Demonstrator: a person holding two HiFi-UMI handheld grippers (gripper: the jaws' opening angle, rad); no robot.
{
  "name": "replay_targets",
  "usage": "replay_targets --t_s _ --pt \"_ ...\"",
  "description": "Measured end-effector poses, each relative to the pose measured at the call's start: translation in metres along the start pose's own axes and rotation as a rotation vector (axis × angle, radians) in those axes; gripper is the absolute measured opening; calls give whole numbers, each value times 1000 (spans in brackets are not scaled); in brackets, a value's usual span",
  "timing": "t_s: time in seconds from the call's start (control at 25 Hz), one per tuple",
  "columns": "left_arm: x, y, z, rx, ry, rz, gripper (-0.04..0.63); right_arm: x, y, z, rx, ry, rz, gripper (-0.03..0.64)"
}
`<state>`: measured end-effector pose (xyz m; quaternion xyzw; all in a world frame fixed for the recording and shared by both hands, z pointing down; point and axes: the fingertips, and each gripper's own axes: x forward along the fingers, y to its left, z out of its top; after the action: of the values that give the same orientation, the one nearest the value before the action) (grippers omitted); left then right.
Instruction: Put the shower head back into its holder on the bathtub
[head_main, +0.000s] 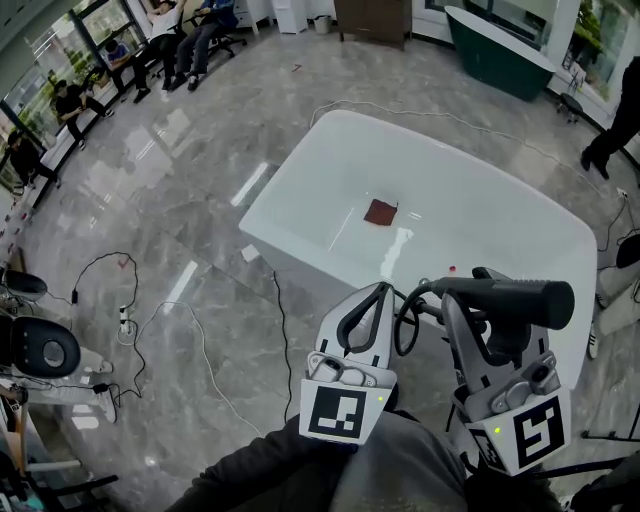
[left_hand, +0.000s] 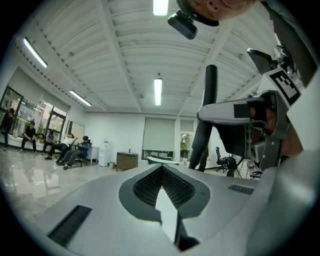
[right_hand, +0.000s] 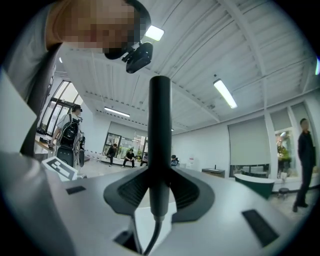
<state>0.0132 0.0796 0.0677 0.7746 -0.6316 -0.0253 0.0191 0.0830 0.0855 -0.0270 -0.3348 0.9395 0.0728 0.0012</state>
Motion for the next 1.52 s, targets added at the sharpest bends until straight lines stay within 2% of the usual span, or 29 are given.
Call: replay_targets --t_s 0.12,0.4,0.8,0.96,1.12,1.36,1.52 --pt "9 14 6 -7 -26 -18 3 18 -5 21 -11 -36 -7 141" --pt "24 34 24 -27 -86 -50 3 43 -21 85 -128 -139 -52 141" --pt "30 64 33 -65 -117 -65 3 74 -18 151 -229 -225 -57 141" --pt "31 73 34 -77 -120 -74 3 84 -16 167 -228 -237 -48 141" --pt "32 80 32 -89 -112 -77 3 92 -16 153 -209 -207 -53 141" --pt "35 90 24 -85 -92 -85 3 100 -19 80 -77 -83 -71 141" --pt "44 91 28 -77 -73 -95 3 107 -27 54 -11 -26 -87 141"
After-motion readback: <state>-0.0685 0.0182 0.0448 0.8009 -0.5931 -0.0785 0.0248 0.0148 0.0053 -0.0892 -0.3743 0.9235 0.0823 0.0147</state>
